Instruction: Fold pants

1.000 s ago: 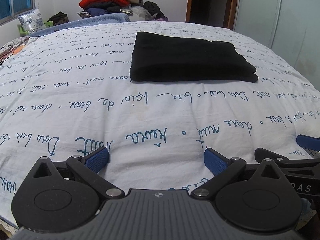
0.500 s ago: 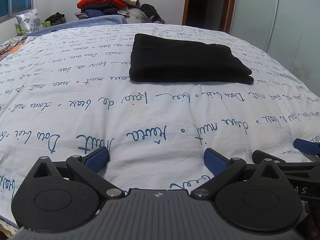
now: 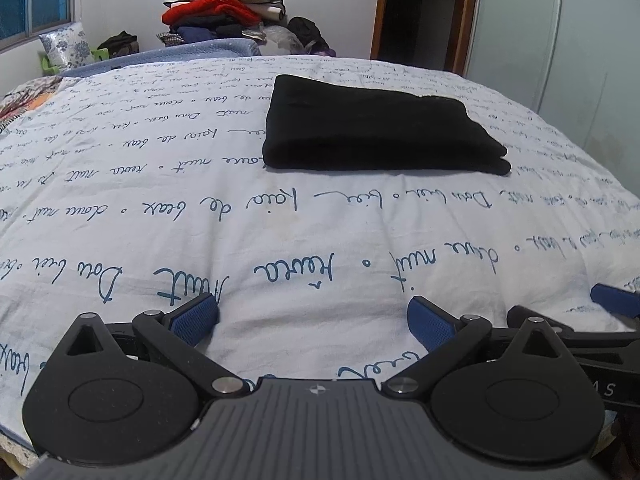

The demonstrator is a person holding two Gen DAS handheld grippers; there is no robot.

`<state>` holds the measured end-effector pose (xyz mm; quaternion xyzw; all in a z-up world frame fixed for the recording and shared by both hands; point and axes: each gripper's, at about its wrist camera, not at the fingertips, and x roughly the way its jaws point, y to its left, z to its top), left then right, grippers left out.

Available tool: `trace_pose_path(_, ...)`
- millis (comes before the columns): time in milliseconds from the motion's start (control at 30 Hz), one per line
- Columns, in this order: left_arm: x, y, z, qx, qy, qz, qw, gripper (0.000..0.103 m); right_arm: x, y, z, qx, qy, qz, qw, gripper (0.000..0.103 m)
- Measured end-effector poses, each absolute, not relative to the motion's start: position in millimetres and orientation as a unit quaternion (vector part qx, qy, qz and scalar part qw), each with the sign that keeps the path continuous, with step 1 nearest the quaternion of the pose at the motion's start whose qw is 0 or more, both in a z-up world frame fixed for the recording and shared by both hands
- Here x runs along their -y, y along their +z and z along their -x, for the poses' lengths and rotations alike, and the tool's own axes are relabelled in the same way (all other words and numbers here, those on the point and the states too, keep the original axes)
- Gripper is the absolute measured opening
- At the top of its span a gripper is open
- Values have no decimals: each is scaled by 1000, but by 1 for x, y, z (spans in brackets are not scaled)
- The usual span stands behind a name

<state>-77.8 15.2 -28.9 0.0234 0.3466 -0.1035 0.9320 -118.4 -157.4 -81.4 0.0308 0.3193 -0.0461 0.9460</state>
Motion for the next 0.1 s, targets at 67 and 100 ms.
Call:
trace_pose_path(67, -14, -28, 76, -351, -104, -26, 930, 103, 157, -82, 119, -318, -46, -31, 946, 103)
trace_pose_path(100, -14, -28, 75, -354, -104, -28, 929, 103, 157, -82, 119, -318, -47, -31, 947, 103)
